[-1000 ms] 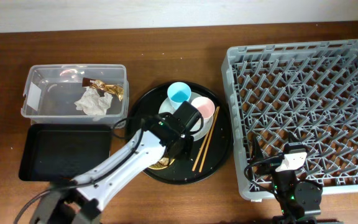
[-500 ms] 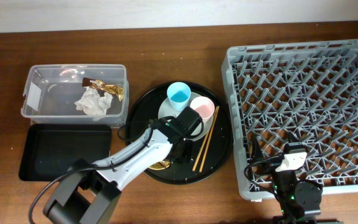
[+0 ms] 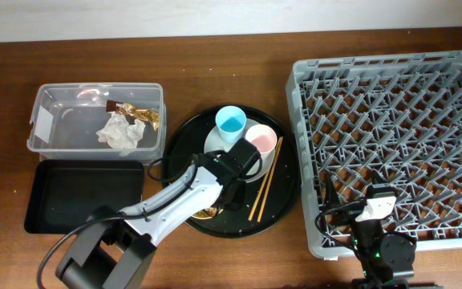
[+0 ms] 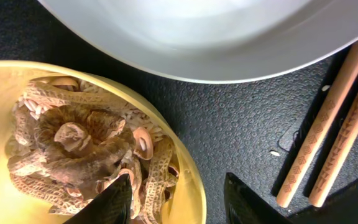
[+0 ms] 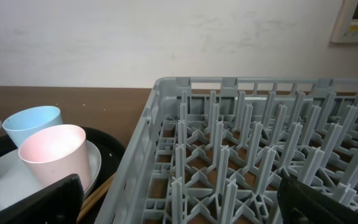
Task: Sort waste into correct bins and load items into the dishwasher rack
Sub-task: 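Reach the left gripper to the yellow bowl and grasp its rim, then lift the yellow bowl and tip the scraps onto the black tray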
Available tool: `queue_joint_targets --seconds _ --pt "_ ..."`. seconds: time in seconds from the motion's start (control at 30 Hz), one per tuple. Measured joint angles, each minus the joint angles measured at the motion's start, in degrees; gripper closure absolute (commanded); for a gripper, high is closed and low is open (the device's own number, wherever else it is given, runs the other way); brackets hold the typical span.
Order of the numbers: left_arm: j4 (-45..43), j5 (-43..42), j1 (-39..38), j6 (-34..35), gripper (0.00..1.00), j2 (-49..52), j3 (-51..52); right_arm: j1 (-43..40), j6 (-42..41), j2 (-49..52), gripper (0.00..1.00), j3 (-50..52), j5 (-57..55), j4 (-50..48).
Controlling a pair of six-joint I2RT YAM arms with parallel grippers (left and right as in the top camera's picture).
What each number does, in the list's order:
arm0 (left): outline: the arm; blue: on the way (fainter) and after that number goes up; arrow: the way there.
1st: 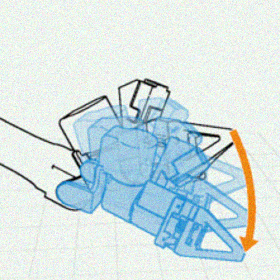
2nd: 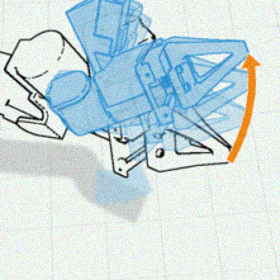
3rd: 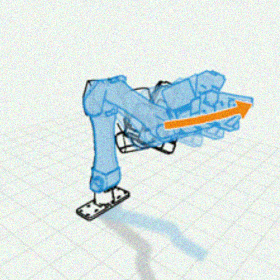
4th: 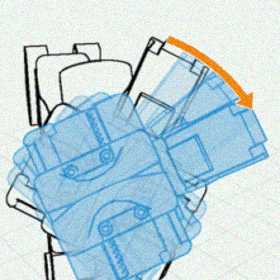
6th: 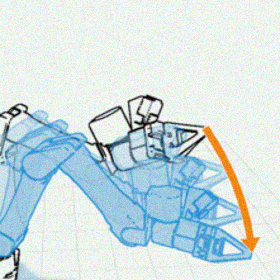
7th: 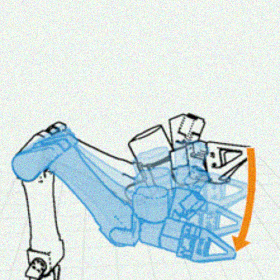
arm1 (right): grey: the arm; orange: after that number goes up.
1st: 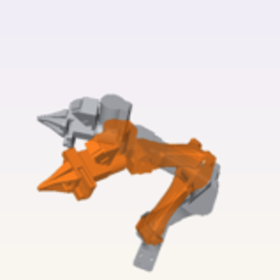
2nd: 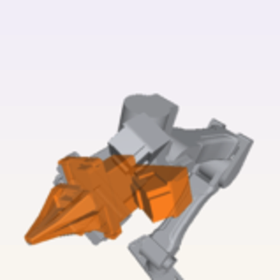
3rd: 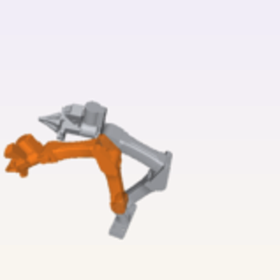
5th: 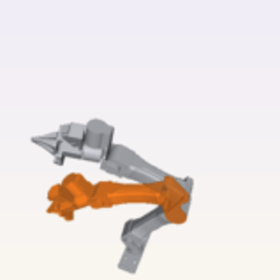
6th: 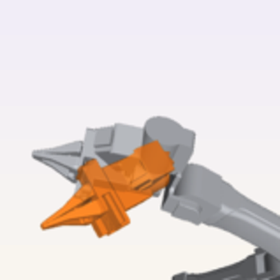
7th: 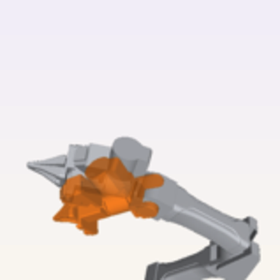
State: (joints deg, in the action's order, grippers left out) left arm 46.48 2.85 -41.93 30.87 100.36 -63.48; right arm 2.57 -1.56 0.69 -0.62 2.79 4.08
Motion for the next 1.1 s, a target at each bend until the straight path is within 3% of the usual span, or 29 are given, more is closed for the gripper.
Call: queue_joint_targets --seconds 0.2,0.37,0.43,0.53,0.93,1.1 --pt "-0.50 -1.01 0.00 0.00 0.54 0.00 0.00 0.00 0.04 0.00 0.02 0.00 0.00 0.00" --pt "-2.86 -1.03 0.00 0.04 0.76 0.00 -0.11 0.00 0.02 0.00 0.02 0.00 0.00 0.00" --pt "-2.86 -0.96 0.00 0.13 0.76 0.00 -0.11 0.00 0.02 0.00 0.02 0.00 0.00 0.00" --pt "-2.95 -0.92 0.00 -0.04 0.86 0.00 -0.11 0.00 0.02 0.00 0.02 0.00 0.00 0.00" --pt "-2.80 -0.35 -0.20 0.17 1.00 -0.07 -0.11 0.00 0.04 0.00 0.02 0.00 0.00 0.00" --pt "-2.05 1.27 -1.40 0.17 1.00 -0.20 -0.17 0.00 0.04 0.00 0.02 0.00 0.00 0.00"
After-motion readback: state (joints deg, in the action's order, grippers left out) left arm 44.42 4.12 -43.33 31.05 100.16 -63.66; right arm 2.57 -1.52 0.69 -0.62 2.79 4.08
